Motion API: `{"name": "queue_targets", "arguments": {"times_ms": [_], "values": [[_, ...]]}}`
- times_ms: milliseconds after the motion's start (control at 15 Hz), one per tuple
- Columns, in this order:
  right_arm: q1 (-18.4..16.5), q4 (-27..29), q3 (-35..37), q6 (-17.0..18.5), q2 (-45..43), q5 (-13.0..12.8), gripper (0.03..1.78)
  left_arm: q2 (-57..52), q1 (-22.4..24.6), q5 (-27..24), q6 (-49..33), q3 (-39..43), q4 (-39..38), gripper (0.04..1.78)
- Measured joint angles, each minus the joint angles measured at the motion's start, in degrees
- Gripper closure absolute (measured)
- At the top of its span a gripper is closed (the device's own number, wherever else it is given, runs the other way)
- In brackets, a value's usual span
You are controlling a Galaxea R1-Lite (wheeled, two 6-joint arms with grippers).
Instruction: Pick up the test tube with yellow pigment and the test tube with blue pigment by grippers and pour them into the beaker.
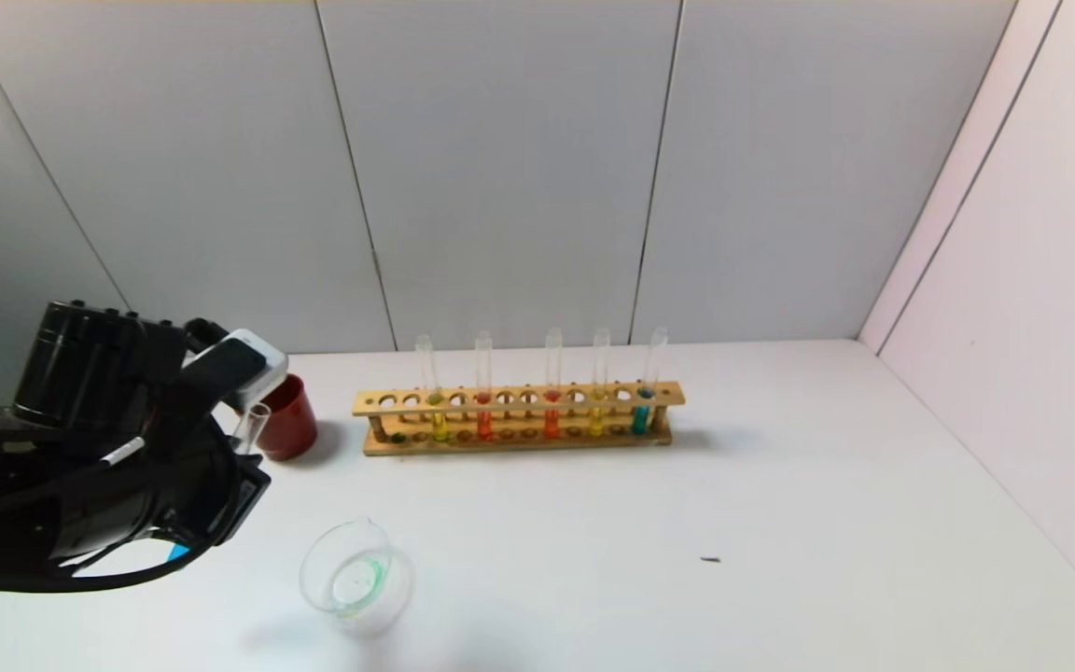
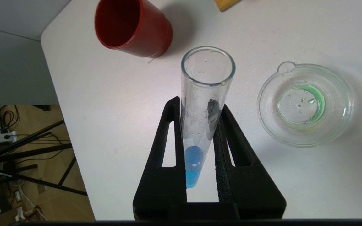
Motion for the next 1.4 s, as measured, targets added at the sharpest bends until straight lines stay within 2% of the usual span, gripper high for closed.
{"name": "queue_targets", "arguments": {"times_ms": [400,600,800,1400], "values": [[-0.02,0.02,0.00,-0.01,0.00,0.00,0.11,7.85,-6.79,5.24,0.89,-0.32,4.34,1.51],[0.00,0.00,0.00,0.00,0.00,0.00,0.11,10.95,-9.05,6.23,0.89,-1.56,7.98,1.51],[-0.02,0.00,0.00,-0.01,0.00,0.02,0.11,12.92,-10.09,6.64,0.87,-1.76,11.96,1.51],[-0.02,0.00,0.00,-0.01,0.00,0.00,0.11,15.76,-10.48,9.18,2.32,-1.79,14.37,1.51]]}}
